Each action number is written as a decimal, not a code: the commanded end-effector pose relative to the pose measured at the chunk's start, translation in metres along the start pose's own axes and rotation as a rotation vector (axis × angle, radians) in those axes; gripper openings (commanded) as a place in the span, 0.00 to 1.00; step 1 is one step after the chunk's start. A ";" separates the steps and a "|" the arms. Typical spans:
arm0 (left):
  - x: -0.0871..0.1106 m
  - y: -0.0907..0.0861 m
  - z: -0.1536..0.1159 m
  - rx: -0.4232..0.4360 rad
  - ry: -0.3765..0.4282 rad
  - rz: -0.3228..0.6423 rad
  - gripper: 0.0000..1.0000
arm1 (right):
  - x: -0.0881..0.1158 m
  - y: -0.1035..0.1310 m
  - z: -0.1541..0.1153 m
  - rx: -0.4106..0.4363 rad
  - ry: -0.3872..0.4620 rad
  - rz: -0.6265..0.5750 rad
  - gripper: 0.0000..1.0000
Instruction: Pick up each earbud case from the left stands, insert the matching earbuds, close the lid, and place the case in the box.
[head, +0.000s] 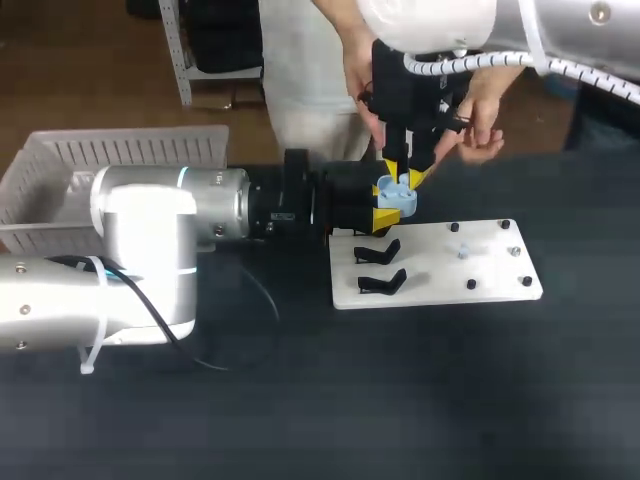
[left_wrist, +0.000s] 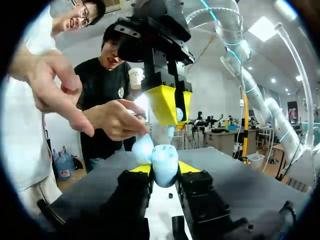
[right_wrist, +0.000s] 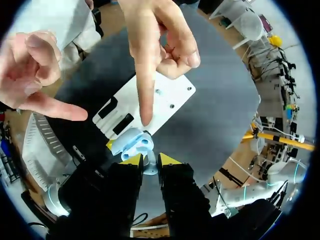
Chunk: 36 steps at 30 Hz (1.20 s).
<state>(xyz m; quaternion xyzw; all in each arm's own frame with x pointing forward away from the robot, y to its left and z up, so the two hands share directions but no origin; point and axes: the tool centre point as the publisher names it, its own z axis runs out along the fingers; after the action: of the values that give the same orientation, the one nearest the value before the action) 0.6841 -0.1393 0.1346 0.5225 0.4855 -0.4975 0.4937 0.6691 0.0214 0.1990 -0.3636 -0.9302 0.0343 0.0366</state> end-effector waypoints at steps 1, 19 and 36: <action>0.001 0.000 0.000 -0.003 -0.003 0.003 0.00 | -0.001 0.005 0.000 0.007 0.005 0.003 0.00; 0.001 0.000 0.000 -0.003 -0.003 0.003 0.00 | -0.003 0.013 0.004 0.016 0.017 0.001 0.00; 0.001 0.000 0.000 -0.003 -0.003 0.003 0.00 | -0.003 0.011 0.007 0.025 0.024 0.012 0.00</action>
<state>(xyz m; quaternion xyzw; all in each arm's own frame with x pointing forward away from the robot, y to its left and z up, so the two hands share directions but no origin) 0.6841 -0.1393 0.1346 0.5225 0.4855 -0.4975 0.4937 0.6775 0.0270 0.1908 -0.3682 -0.9274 0.0409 0.0516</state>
